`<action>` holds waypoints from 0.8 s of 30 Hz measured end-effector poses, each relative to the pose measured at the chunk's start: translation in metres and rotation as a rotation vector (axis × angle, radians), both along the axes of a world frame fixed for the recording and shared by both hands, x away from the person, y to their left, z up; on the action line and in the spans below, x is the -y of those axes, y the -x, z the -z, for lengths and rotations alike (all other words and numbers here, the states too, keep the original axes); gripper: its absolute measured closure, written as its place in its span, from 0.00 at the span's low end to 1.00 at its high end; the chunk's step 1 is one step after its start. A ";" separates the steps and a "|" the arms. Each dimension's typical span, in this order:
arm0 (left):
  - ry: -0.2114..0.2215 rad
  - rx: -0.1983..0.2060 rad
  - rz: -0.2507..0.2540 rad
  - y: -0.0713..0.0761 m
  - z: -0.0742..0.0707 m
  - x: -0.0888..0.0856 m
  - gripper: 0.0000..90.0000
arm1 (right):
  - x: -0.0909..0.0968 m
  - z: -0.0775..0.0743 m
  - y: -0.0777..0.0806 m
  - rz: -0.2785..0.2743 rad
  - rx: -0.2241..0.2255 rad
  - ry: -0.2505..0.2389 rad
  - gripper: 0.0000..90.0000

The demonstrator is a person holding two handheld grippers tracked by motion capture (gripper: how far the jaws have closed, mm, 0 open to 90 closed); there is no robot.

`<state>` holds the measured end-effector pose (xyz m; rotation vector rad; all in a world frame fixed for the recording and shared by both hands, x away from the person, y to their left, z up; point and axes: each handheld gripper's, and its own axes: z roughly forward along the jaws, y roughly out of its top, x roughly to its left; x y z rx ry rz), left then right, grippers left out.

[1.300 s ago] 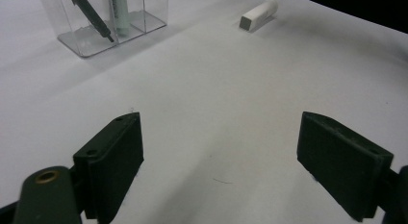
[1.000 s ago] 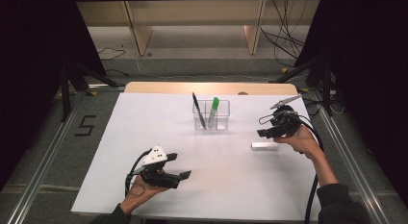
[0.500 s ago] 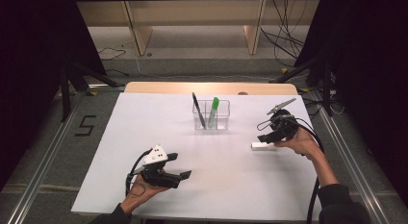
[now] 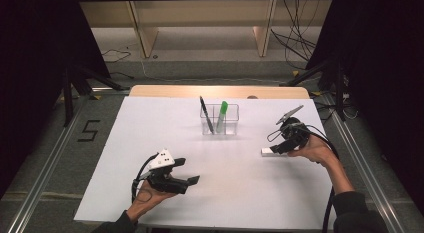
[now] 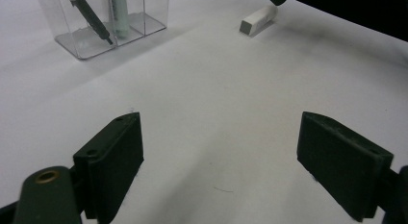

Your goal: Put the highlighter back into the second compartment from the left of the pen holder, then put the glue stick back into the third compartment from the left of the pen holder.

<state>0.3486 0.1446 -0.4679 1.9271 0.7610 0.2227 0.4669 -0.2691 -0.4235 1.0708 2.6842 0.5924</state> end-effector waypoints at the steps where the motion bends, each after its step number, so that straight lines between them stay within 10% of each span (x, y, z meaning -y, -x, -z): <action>1: 0.001 -0.002 -0.001 0.000 0.000 0.000 0.18 | 0.000 0.000 0.000 -0.003 -0.001 0.004 0.30; 24: 0.011 -0.005 -0.002 -0.001 -0.001 -0.001 0.18 | 0.004 0.009 0.002 -0.055 -0.034 0.083 0.33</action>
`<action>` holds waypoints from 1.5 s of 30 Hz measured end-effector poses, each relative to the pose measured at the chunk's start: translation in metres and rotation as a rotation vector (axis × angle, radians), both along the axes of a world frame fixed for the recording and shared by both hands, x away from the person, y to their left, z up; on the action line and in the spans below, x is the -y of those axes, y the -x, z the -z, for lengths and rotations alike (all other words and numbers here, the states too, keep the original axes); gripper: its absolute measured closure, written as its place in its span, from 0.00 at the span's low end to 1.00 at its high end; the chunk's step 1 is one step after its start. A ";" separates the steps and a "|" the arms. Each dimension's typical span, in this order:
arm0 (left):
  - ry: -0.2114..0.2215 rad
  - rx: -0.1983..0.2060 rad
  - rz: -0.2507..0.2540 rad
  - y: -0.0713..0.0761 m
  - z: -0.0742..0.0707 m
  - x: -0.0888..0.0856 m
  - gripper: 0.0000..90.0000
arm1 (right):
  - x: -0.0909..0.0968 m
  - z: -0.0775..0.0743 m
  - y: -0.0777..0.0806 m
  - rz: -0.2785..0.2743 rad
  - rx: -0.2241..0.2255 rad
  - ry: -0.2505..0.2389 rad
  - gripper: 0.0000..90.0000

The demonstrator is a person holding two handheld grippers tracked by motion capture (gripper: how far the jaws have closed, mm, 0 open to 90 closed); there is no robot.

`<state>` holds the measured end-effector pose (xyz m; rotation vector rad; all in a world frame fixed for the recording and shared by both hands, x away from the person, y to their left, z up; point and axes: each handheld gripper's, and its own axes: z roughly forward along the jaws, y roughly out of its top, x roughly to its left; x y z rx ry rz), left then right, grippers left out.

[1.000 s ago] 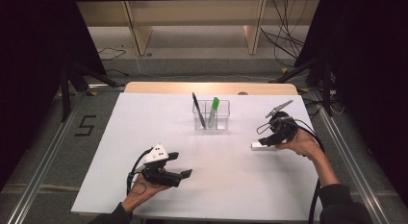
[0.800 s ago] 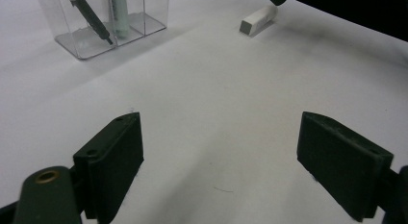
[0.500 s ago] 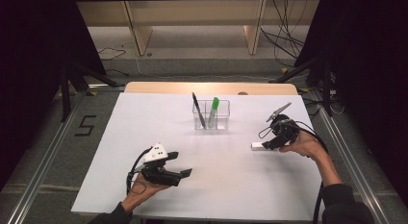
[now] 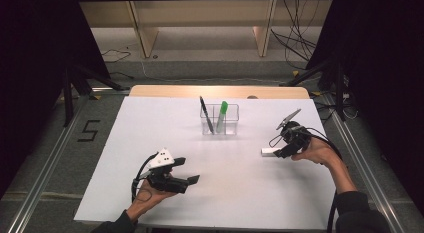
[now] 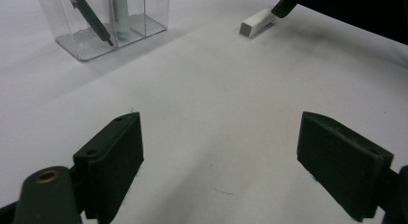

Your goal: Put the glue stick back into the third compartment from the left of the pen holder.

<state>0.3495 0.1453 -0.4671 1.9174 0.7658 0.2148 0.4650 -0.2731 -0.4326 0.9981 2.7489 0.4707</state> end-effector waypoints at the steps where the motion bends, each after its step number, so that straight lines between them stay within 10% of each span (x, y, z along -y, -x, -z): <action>1: 0.000 0.001 0.001 0.000 0.000 0.000 0.18 | 0.000 0.001 0.000 -0.004 -0.001 0.000 0.34; 45: -0.004 0.009 -0.004 0.004 -0.001 -0.003 0.18 | -0.006 0.022 -0.010 -0.064 -0.064 0.060 0.50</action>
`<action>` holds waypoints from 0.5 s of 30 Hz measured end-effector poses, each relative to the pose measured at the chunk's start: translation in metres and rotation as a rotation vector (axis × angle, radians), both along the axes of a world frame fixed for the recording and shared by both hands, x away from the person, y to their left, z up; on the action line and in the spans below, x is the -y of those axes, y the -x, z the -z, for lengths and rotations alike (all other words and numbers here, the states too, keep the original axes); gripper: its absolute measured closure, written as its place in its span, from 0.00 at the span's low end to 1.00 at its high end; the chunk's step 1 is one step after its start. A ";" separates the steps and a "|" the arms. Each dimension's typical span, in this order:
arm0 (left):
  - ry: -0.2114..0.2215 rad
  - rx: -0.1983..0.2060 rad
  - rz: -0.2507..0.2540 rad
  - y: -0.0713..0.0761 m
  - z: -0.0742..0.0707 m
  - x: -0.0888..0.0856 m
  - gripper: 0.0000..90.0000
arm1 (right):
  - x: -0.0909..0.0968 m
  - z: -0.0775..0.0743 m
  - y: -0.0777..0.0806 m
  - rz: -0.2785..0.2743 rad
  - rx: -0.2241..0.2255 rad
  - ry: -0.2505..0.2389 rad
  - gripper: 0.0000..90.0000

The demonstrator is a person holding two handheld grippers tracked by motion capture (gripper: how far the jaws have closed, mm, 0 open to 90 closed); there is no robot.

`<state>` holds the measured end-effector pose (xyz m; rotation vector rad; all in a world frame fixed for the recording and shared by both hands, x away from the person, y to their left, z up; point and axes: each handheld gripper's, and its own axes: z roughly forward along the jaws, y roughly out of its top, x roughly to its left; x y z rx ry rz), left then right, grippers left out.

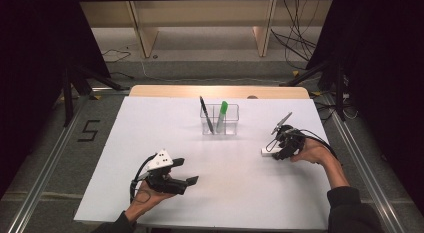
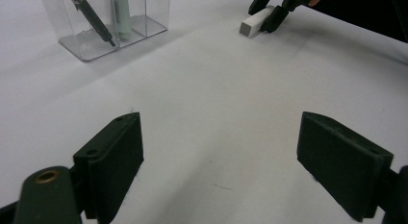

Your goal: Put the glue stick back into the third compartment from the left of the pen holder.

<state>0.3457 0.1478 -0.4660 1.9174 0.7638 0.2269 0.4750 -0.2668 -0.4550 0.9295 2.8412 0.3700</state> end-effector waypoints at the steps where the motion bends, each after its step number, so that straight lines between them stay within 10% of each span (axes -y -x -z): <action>1: -0.006 0.001 0.004 0.000 0.000 0.000 0.18 | 0.000 0.000 0.000 -0.002 0.000 0.000 0.51; 15: -0.007 0.003 0.005 0.001 0.000 -0.001 0.18 | 0.003 0.000 -0.001 -0.022 -0.028 -0.012 0.68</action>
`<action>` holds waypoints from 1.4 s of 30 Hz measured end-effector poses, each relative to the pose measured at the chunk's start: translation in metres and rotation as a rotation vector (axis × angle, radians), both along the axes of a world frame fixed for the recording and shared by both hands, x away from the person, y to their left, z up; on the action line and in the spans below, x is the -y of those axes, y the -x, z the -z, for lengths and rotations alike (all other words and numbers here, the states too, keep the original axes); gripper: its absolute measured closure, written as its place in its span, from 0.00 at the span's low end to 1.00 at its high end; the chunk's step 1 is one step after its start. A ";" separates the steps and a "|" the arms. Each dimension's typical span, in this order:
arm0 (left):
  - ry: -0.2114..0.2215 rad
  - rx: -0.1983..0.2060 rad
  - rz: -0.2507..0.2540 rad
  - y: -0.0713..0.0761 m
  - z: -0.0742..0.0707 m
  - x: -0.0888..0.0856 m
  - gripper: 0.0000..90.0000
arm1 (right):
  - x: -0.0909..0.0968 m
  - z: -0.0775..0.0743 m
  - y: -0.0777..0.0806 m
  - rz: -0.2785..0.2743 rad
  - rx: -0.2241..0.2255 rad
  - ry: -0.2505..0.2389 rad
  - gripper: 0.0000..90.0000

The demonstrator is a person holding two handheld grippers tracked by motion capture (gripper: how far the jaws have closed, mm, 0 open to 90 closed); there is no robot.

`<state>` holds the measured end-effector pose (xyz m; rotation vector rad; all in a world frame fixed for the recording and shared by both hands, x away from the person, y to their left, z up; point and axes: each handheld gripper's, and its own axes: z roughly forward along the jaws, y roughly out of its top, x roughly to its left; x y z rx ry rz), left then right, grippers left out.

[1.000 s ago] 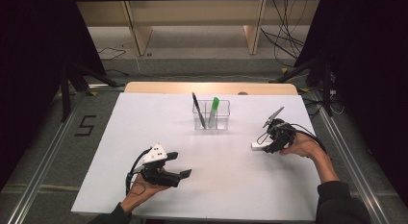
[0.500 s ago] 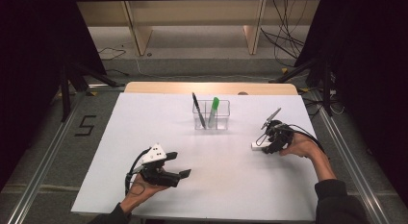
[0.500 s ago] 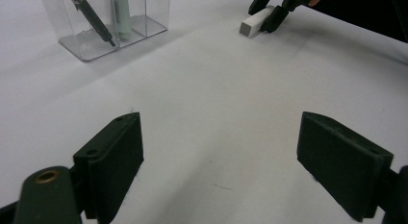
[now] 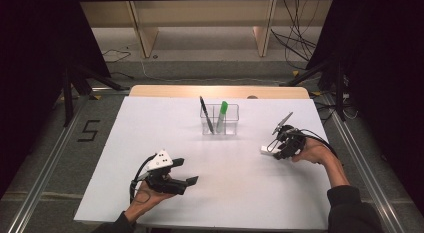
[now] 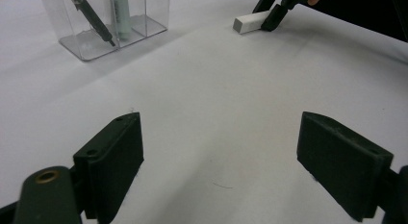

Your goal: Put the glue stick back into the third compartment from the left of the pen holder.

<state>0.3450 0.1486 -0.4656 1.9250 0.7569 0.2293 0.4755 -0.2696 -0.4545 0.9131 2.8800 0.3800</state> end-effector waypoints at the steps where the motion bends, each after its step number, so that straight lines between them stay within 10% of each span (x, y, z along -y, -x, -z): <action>1: 0.000 0.000 0.000 0.000 0.000 0.000 0.18 | 0.000 0.000 0.000 0.003 -0.002 -0.001 0.69; 10: 0.002 0.001 -0.004 0.000 0.000 0.000 0.18 | -0.003 -0.001 0.004 -0.014 0.007 0.011 0.75; 23: 0.003 0.001 -0.006 0.000 0.000 -0.001 0.18 | -0.015 -0.016 0.015 -0.053 0.131 -0.009 0.75; 42: -0.004 0.001 -0.013 -0.001 0.000 -0.002 0.18 | -0.046 -0.032 0.062 -0.119 0.440 -0.034 0.75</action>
